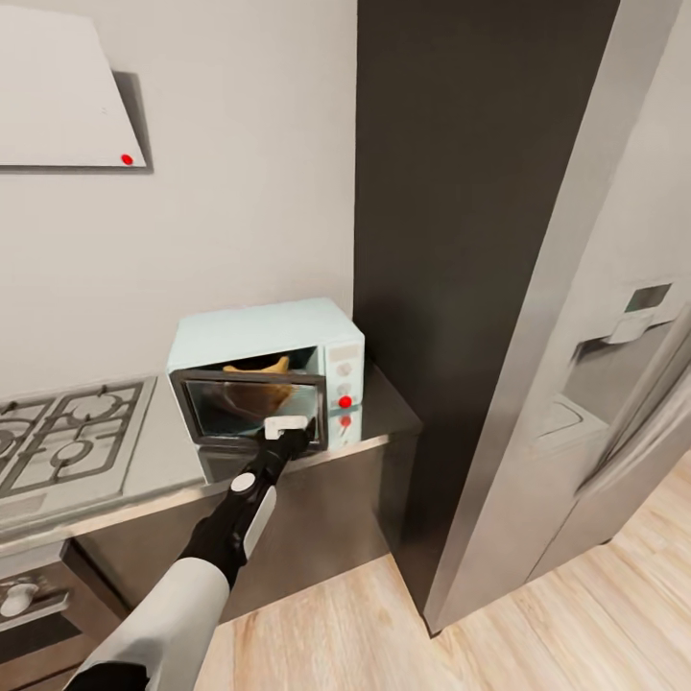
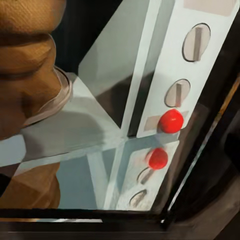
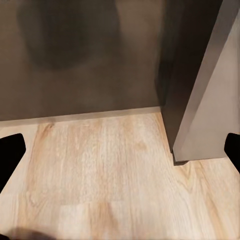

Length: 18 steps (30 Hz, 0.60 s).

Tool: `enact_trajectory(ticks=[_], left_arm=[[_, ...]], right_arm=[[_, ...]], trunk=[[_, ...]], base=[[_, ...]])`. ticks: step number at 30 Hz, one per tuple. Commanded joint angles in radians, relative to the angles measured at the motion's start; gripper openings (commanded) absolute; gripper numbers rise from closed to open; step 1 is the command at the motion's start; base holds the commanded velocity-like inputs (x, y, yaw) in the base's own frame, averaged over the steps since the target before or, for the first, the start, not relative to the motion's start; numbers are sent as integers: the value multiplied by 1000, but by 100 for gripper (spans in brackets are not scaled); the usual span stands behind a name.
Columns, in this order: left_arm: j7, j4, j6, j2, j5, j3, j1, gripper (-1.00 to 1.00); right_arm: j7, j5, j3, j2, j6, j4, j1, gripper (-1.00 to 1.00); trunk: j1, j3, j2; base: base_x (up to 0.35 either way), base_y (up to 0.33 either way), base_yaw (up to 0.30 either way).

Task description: In the kitchen, take the popcorn bag from the countertop, put it into the microwave, and heat it until the popcorn is cooked so the cooked popcorn ends up inside the bag.

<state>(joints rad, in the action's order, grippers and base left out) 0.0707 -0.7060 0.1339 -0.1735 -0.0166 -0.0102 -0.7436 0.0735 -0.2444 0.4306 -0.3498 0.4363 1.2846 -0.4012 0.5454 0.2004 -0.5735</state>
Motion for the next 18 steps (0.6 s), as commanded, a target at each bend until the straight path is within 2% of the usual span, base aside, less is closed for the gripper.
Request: enact_trajectory(ticks=[1,3,10,18], left_arm=[[15,1,3,-1,0,38,0,100],[15,0,3,-1,0,38,0,100],[16,0,2,-1,0,35,-1,100],[15,0,3,-1,-1,33,0,100]], right_arm=[[6,-4,4,-1,2,1,1,100],[6,-4,4,-1,2,1,1,100],[6,-4,5,-1,2,1,1,100],[6,-4,4,-1,2,1,1,100]], trunk=[[0,1,-1],[0,1,-1],[0,1,-1],[0,1,-1]], base=[[12,-6,0],[156,-2,0],[322,0,0],[23,0,0]])
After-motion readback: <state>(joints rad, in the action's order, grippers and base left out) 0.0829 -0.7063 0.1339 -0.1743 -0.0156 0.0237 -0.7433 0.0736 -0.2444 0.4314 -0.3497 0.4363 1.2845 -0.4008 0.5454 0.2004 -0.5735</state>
